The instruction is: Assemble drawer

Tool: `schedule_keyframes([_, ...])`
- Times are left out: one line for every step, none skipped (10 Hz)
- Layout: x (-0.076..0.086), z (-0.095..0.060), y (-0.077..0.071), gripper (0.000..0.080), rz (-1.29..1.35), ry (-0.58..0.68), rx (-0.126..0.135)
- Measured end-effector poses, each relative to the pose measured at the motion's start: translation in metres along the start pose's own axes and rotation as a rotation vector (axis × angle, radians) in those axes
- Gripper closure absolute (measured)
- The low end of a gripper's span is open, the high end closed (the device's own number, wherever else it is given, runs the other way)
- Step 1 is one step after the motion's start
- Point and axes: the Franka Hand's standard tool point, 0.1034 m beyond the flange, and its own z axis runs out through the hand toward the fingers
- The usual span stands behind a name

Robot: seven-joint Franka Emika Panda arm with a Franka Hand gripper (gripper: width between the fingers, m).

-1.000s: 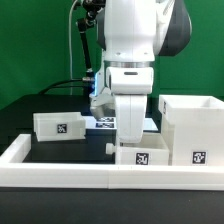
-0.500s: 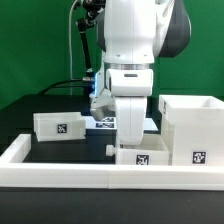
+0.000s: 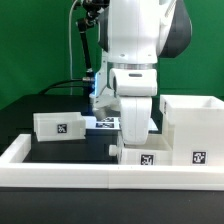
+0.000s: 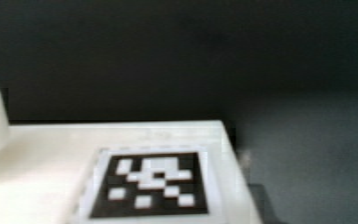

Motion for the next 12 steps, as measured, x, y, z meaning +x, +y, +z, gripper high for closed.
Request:
schedule_keyframes([0.000, 0.000, 0.000, 0.0758, 0.000, 0.000, 0.000])
schedule_keyframes([0.000, 0.000, 0.000, 0.0758, 0.003, 0.000, 0.000])
schedule_keyframes([0.004, 0.000, 0.000, 0.0758, 0.019, 0.002, 0.000])
schedule_keyframes([0.009, 0.000, 0.000, 0.0758, 0.024, 0.004, 0.000])
schedule_keyframes([0.011, 0.000, 0.000, 0.0758, 0.025, 0.005, 0.000])
schedule_keyframes([0.011, 0.000, 0.000, 0.0758, 0.025, 0.005, 0.000])
schedule_keyframes([0.011, 0.000, 0.000, 0.0758, 0.026, 0.005, 0.000])
schedule_keyframes([0.013, 0.000, 0.001, 0.0758, 0.024, 0.006, -0.003])
schedule_keyframes([0.016, 0.000, 0.001, 0.0758, 0.019, 0.007, -0.004])
schedule_keyframes([0.019, -0.001, 0.001, 0.0758, 0.014, 0.008, -0.005])
schedule_keyframes([0.022, -0.001, 0.002, 0.0758, 0.011, 0.010, -0.007])
schedule_keyframes([0.024, -0.001, 0.002, 0.0758, 0.009, 0.011, -0.012])
